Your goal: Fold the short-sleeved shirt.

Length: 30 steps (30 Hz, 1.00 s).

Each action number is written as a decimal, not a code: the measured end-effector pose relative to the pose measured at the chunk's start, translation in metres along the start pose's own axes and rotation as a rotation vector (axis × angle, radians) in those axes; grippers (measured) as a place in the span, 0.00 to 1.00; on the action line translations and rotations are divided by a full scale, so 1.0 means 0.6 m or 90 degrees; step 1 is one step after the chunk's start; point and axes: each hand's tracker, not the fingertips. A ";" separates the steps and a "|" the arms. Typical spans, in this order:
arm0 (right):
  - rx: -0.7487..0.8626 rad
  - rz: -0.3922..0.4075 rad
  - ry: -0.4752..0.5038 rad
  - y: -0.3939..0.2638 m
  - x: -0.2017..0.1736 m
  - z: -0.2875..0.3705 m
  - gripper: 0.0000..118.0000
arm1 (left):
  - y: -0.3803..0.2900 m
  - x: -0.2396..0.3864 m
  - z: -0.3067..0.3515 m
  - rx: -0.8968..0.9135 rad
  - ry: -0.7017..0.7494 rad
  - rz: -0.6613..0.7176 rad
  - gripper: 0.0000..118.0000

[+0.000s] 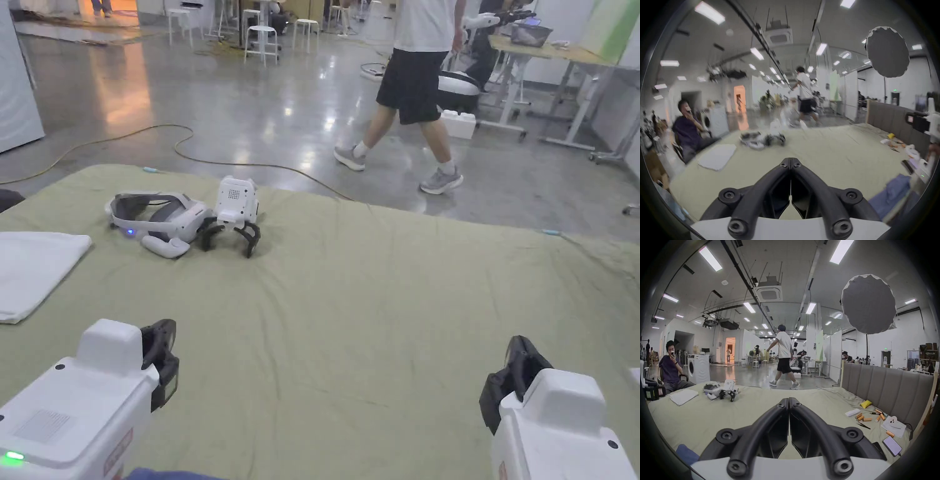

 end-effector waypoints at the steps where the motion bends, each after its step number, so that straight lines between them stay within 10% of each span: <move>1: -0.011 0.002 0.011 -0.005 0.000 -0.003 0.00 | -0.017 -0.032 -0.001 -0.034 -0.042 0.027 0.00; 12: -0.137 0.028 0.045 -0.072 -0.019 -0.027 0.00 | -0.250 -0.286 -0.055 -0.365 -0.179 0.340 0.00; 14: -0.148 0.030 0.042 -0.081 -0.018 -0.027 0.00 | -0.289 -0.304 -0.068 -0.401 -0.203 0.411 0.16; 16: -0.166 0.033 0.050 -0.089 -0.017 -0.028 0.00 | -0.326 -0.310 -0.082 -0.425 -0.224 0.449 0.56; 18: -0.176 0.038 0.050 -0.092 -0.017 -0.025 0.00 | -0.355 -0.312 -0.091 -0.435 -0.251 0.488 0.69; 26: -0.188 0.050 0.046 -0.097 -0.010 -0.012 0.00 | -0.412 -0.266 -0.120 -0.440 -0.404 0.683 0.62; 30: -0.196 0.051 0.045 -0.101 -0.005 -0.011 0.00 | -0.393 -0.234 -0.131 -0.463 -0.330 0.542 0.10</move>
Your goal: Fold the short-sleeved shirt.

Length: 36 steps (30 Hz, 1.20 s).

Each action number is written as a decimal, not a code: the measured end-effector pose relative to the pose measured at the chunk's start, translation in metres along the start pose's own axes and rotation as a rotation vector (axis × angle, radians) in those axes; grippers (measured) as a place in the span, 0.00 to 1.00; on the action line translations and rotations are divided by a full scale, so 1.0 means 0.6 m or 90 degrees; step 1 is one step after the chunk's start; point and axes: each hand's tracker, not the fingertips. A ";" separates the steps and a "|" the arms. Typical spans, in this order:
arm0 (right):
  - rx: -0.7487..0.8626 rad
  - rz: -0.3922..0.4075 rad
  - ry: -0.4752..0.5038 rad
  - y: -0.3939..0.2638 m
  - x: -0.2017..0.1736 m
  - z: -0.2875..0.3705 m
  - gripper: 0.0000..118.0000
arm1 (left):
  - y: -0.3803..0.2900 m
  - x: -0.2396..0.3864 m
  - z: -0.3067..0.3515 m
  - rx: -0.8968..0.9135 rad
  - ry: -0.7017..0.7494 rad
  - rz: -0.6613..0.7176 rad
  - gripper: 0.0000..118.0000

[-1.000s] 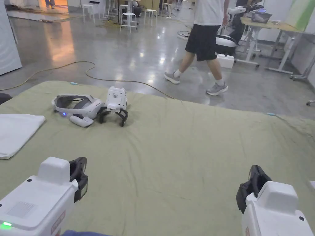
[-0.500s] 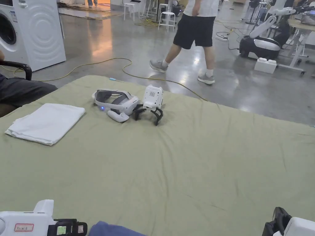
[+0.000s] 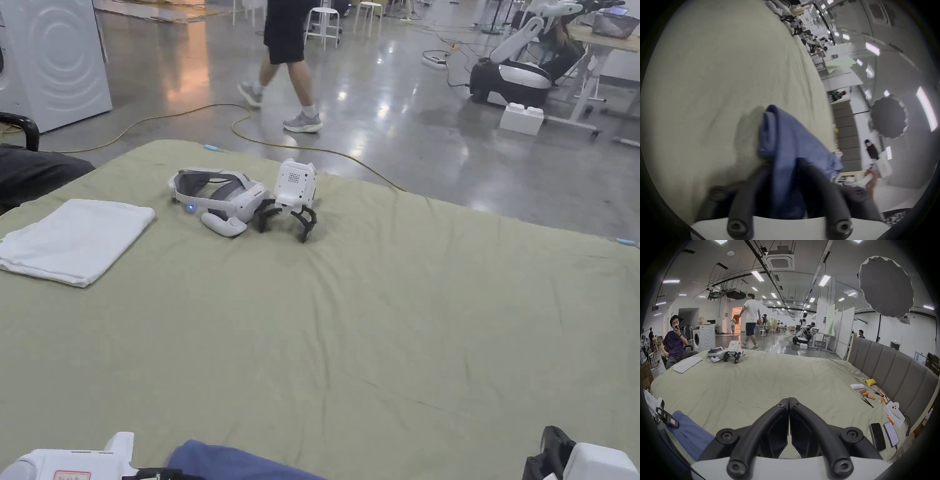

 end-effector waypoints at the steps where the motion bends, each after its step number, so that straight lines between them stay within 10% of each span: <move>1: -0.002 -0.001 0.000 -0.001 0.001 0.000 0.00 | 0.001 0.002 -0.004 -0.004 0.043 -0.012 0.09; 22: 0.013 -0.006 0.002 -0.001 0.025 0.004 0.00 | 0.022 0.213 0.202 0.106 0.165 -0.141 0.03; 36: 0.002 -0.022 0.008 -0.014 0.032 0.007 0.00 | -0.053 0.422 0.050 0.014 0.068 -0.258 0.03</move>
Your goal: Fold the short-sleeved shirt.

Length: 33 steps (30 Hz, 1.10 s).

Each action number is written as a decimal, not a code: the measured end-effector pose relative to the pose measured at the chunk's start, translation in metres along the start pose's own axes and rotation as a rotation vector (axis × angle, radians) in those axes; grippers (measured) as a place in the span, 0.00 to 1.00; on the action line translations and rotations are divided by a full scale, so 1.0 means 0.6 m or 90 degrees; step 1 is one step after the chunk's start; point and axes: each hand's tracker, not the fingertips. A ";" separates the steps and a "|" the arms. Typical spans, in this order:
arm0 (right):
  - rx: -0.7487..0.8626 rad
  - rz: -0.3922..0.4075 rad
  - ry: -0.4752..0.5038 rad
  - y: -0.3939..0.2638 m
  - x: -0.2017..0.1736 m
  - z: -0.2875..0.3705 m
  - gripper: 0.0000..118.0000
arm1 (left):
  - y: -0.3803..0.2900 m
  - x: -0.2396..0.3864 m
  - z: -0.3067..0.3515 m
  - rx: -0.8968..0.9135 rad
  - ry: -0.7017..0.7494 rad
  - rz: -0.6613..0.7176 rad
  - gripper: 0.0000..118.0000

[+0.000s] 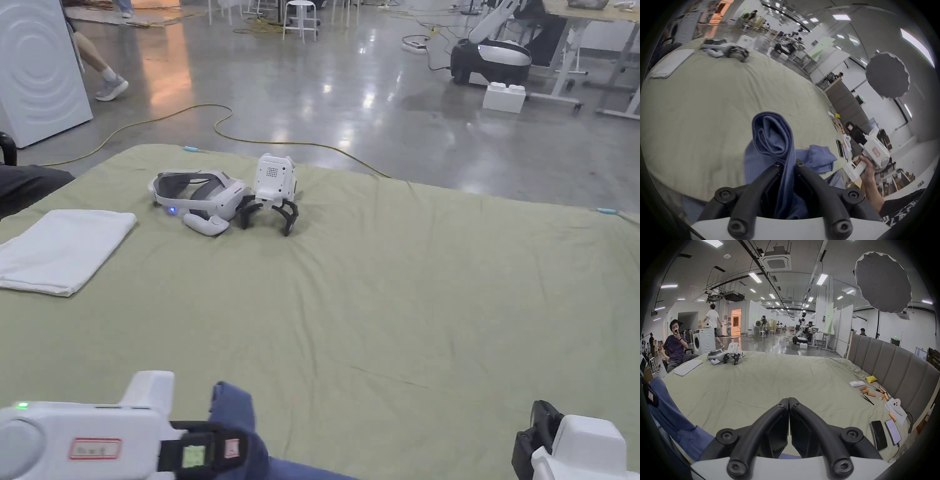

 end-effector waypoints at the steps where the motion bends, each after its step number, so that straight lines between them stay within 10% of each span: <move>1: -0.002 0.000 -0.001 -0.001 0.002 0.001 0.00 | -0.002 0.015 -0.020 -0.011 -0.005 -0.012 0.03; 18: -0.022 -0.012 -0.042 -0.022 0.047 0.020 0.00 | -0.111 0.076 -0.337 -0.162 0.122 -0.013 0.05; 24: -0.028 -0.011 -0.041 -0.025 0.046 0.020 0.00 | -0.106 0.077 -0.309 -0.150 0.091 0.007 0.56; 27: -0.029 -0.010 -0.039 -0.027 0.048 0.024 0.00 | -0.084 0.077 -0.263 -0.116 0.042 0.021 0.51; 30: -0.030 -0.012 -0.039 -0.028 0.048 0.026 0.00 | -0.065 0.074 -0.229 -0.083 0.033 0.016 0.19; 33: -0.033 -0.015 -0.037 -0.031 0.048 0.025 0.00 | -0.062 0.066 -0.241 -0.079 0.072 0.011 0.12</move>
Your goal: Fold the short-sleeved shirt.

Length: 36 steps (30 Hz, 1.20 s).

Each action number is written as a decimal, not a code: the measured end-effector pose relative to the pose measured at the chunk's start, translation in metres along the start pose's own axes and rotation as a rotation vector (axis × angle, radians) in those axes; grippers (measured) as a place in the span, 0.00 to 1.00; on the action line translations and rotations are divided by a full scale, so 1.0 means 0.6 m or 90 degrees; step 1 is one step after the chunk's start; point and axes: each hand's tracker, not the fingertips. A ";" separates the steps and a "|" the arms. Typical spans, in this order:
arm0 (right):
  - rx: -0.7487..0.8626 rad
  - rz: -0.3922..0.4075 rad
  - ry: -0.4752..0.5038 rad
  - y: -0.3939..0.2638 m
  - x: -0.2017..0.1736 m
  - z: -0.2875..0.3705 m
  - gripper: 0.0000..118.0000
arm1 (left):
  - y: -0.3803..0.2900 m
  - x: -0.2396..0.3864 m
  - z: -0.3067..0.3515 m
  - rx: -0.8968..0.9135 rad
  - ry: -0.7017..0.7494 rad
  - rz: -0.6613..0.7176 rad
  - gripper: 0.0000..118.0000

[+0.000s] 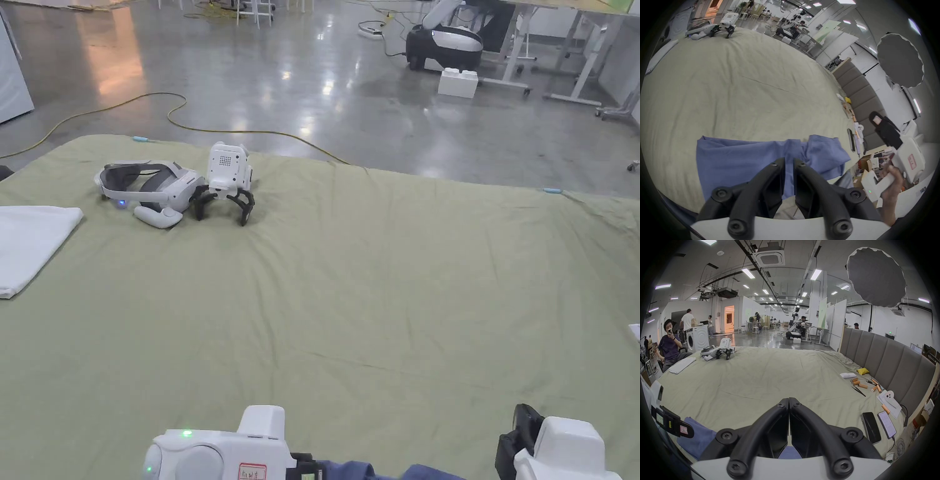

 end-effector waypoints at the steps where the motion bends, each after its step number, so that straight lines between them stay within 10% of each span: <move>1: -0.001 -0.001 0.000 -0.002 0.000 0.000 0.00 | 0.000 0.000 -0.013 -0.009 0.010 0.000 0.10; 9: -0.019 -0.002 -0.003 -0.019 0.006 -0.003 0.00 | -0.073 0.046 -0.131 -0.163 -0.043 -0.045 0.02; 23: -0.017 -0.001 0.000 -0.015 0.006 -0.002 0.00 | -0.061 -0.013 -0.040 -0.045 -0.069 -0.009 0.03; 30: -0.016 0.004 0.014 -0.010 -0.005 -0.005 0.00 | -0.028 -0.188 0.083 0.067 0.002 0.056 0.21; 34: -0.018 0.004 0.022 -0.009 -0.012 -0.008 0.00 | -0.034 -0.276 0.079 0.048 -0.041 0.125 0.62; 36: -0.019 0.002 0.023 -0.009 -0.016 -0.011 0.00 | -0.044 -0.302 0.060 0.026 -0.101 0.164 0.66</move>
